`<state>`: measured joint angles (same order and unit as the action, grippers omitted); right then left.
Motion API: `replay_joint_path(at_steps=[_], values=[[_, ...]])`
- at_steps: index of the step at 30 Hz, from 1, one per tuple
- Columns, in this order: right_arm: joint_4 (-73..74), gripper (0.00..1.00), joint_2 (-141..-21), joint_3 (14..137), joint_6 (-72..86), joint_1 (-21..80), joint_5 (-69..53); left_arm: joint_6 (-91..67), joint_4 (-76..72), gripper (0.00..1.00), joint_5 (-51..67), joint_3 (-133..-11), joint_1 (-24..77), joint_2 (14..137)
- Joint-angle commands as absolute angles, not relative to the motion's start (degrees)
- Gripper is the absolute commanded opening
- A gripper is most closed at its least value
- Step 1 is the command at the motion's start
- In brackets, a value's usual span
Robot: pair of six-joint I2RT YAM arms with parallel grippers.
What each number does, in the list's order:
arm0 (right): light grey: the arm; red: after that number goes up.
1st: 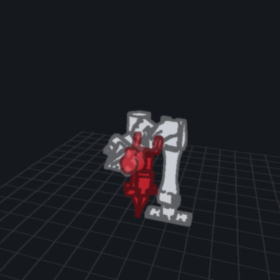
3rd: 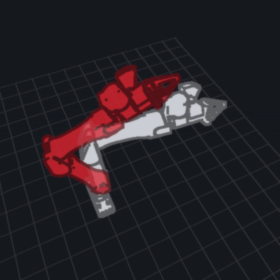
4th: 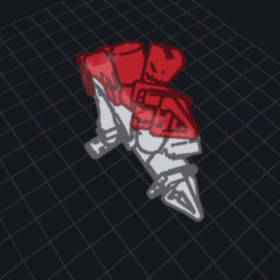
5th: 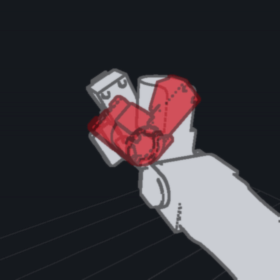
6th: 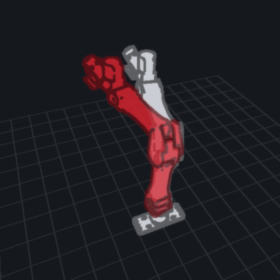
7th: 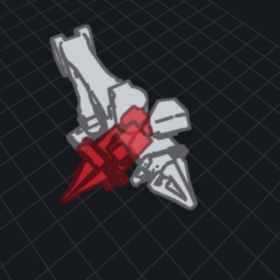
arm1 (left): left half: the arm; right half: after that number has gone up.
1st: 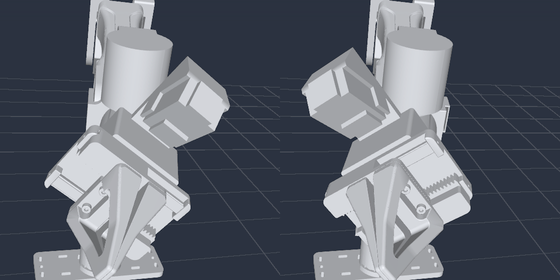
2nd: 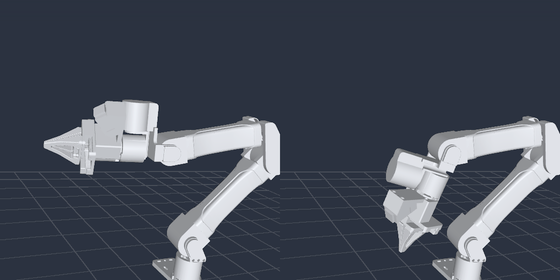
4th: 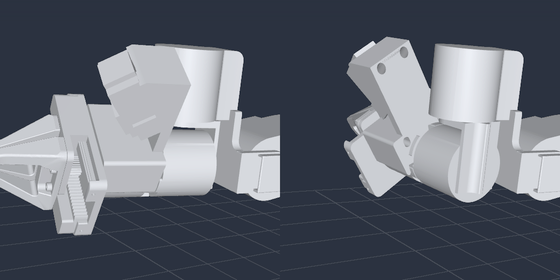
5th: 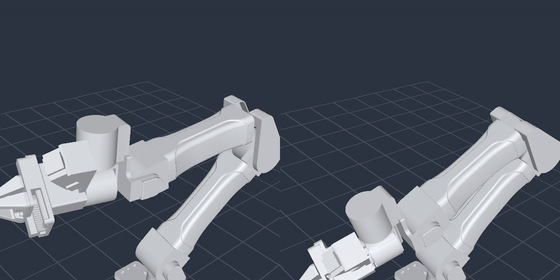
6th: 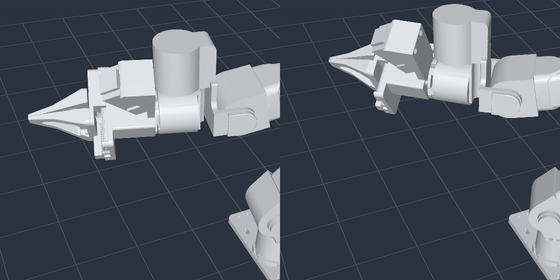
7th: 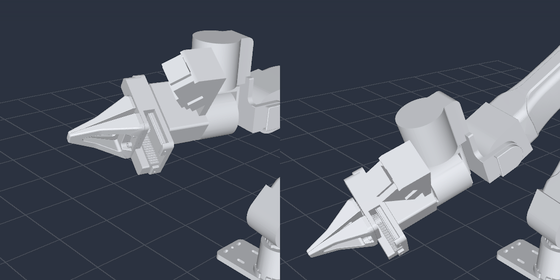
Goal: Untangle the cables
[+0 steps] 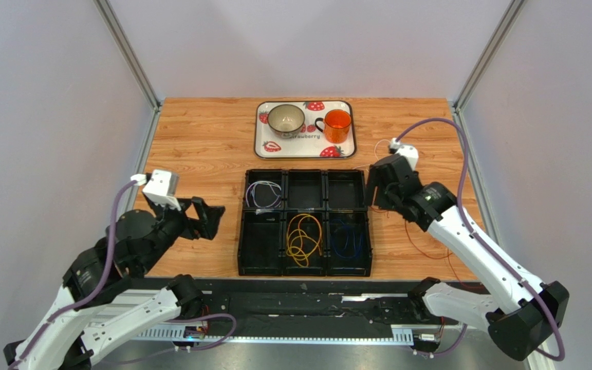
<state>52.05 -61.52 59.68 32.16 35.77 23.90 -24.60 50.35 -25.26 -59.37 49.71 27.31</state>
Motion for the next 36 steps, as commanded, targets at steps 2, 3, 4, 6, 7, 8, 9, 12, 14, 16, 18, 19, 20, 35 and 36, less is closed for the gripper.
replay_joint_path(at_steps=[2, 3, 4, 6, 7, 8, 9, 12, 14, 16, 18, 19, 20, 35, 36], values=[[42.7, 0.70, -65.6, 59.6, 30.1, 17.7, 10.5, -27.1, 56.2, 0.94, -32.6, -62.0, 49.4, 27.4], [42.1, 0.69, -67.3, 61.2, 29.4, 16.4, 9.9, -27.2, 56.2, 0.93, -33.5, -60.8, 49.5, 27.3], [41.5, 0.69, -69.1, 62.2, 28.8, 15.0, 9.7, -27.4, 56.0, 0.93, -34.0, -60.3, 49.4, 27.2], [41.4, 0.68, -74.9, 66.7, 28.0, 14.1, 9.5, -27.3, 55.5, 0.92, -33.9, -59.8, 49.4, 27.6], [41.6, 0.68, -76.9, 68.2, 27.8, 13.8, 9.4, -27.2, 55.5, 0.91, -33.6, -60.0, 49.4, 28.4], [42.2, 0.67, -79.3, 70.1, 27.5, 13.6, 9.1, -26.8, 55.7, 0.90, -33.6, -60.1, 49.4, 28.7], [42.5, 0.64, -83.2, 71.9, 27.3, 13.3, 8.9, -26.7, 56.0, 0.90, -33.8, -60.2, 49.4, 29.2], [43.5, 0.62, -90.7, 77.7, 26.5, 12.3, 6.2, -27.3, 57.2, 0.89, -34.8, -60.6, 49.4, 30.9], [45.2, 0.61, -93.3, 81.3, 26.4, 12.0, 6.4, -27.2, 57.6, 0.87, -34.5, -60.7, 49.4, 32.1], [46.7, 0.59, -95.8, 82.9, 26.5, 11.9, 7.5, -27.2, 57.7, 0.87, -34.5, -60.9, 49.3, 33.0], [46.3, 0.59, -95.7, 81.7, 26.5, 11.8, 7.9, -27.1, 57.7, 0.86, -34.0, -60.8, 49.2, 33.6], [45.4, 0.59, -94.7, 80.8, 26.8, 11.9, 8.9, -27.0, 57.6, 0.86, -33.4, -60.8, 49.1, 34.2], [44.9, 0.59, -94.0, 78.4, 26.7, 12.0, 9.4, -26.8, 57.5, 0.86, -33.1, -60.8, 49.0, 34.5], [36.7, 0.62, -90.3, 62.5, 27.2, 9.4, 10.6, -24.9, 55.8, 0.84, -28.1, -60.6, 48.0, 36.1], [36.6, 0.62, -90.5, 62.5, 27.0, 9.4, 10.6, -25.0, 55.9, 0.84, -28.1, -60.6, 48.0, 36.0]])
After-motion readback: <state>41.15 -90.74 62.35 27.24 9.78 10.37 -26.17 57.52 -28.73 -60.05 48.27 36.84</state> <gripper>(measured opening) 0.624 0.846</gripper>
